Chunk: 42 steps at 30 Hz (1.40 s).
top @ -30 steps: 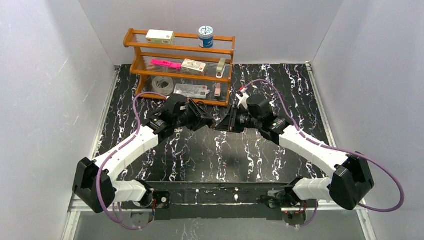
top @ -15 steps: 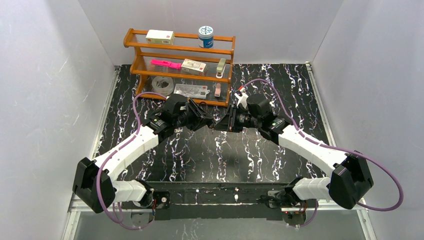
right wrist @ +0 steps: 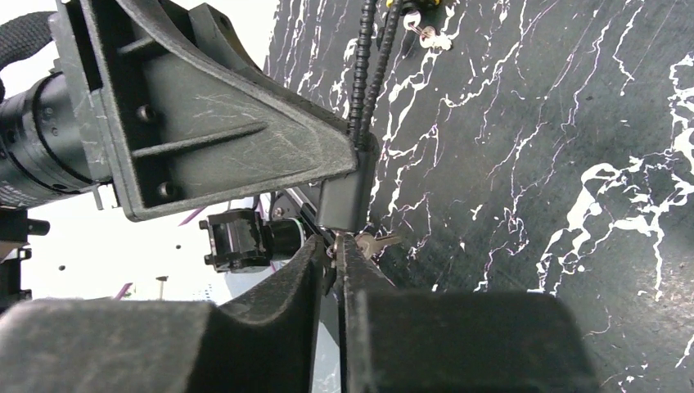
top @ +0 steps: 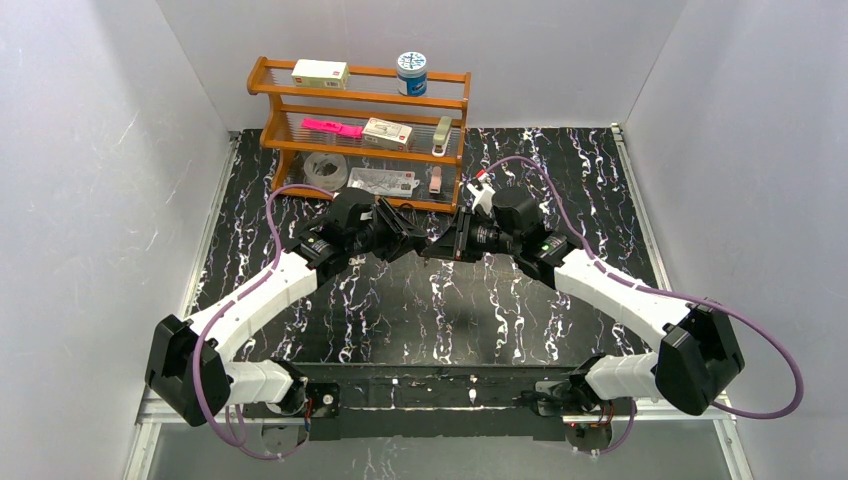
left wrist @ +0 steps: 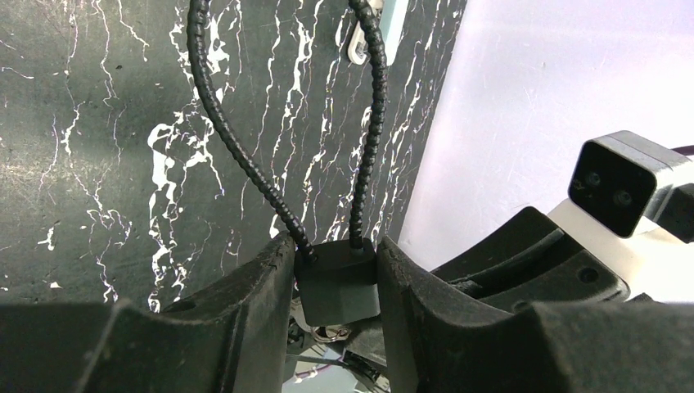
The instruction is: Unlock with the key
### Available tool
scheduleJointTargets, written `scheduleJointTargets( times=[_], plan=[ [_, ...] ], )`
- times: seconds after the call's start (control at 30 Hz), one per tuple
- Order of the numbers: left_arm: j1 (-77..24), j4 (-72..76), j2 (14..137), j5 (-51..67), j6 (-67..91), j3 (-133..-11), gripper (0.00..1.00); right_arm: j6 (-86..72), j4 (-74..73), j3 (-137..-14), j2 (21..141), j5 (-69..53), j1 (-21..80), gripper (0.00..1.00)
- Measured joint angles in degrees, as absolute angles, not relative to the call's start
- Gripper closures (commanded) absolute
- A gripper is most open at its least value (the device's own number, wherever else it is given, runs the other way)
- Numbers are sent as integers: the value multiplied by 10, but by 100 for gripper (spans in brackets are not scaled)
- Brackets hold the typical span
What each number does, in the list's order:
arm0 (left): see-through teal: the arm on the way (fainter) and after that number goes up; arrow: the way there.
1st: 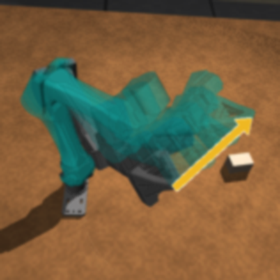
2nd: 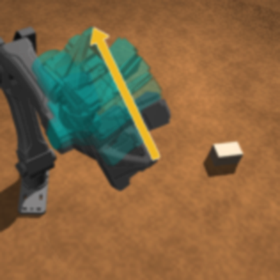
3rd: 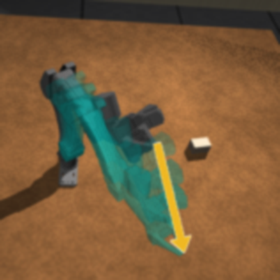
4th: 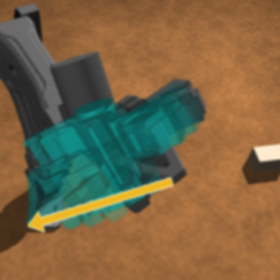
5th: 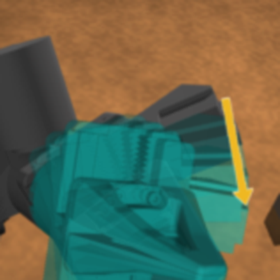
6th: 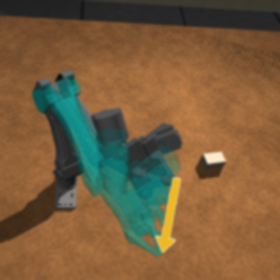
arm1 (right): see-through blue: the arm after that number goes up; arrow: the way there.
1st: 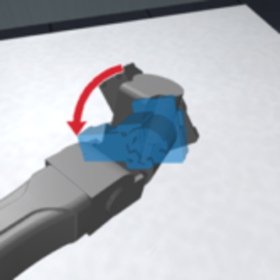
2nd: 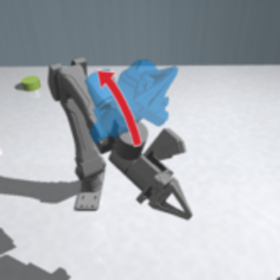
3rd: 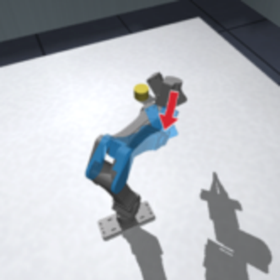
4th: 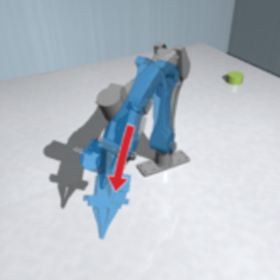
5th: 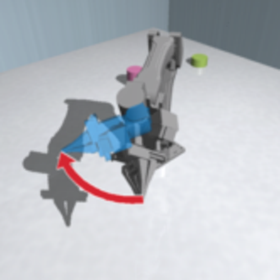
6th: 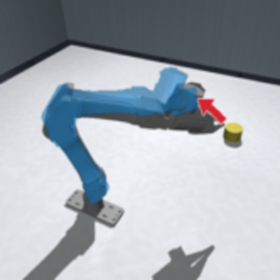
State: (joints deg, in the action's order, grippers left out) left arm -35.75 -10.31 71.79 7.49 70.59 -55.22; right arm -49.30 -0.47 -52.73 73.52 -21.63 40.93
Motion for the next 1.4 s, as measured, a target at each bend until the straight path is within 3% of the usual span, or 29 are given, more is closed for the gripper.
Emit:
scheduleJointTargets(
  times=[0.23, 0.67, 0.83, 1.4],
  plan=[
    [-357, -103, 718, 75, 707, -552, 92, -493, -8, -527, 745, -217, 409, 79],
    [-358, -107, 714, 65, 707, -552, 92, -497, -17, -527, 745, -214, 409, 81],
    [-358, -108, 714, 65, 707, -552, 92, -502, -16, -527, 745, -216, 409, 99],
    [-351, -137, 714, 64, 725, -552, 93, -468, 1, -538, 778, -218, 416, 99]
  ],
)
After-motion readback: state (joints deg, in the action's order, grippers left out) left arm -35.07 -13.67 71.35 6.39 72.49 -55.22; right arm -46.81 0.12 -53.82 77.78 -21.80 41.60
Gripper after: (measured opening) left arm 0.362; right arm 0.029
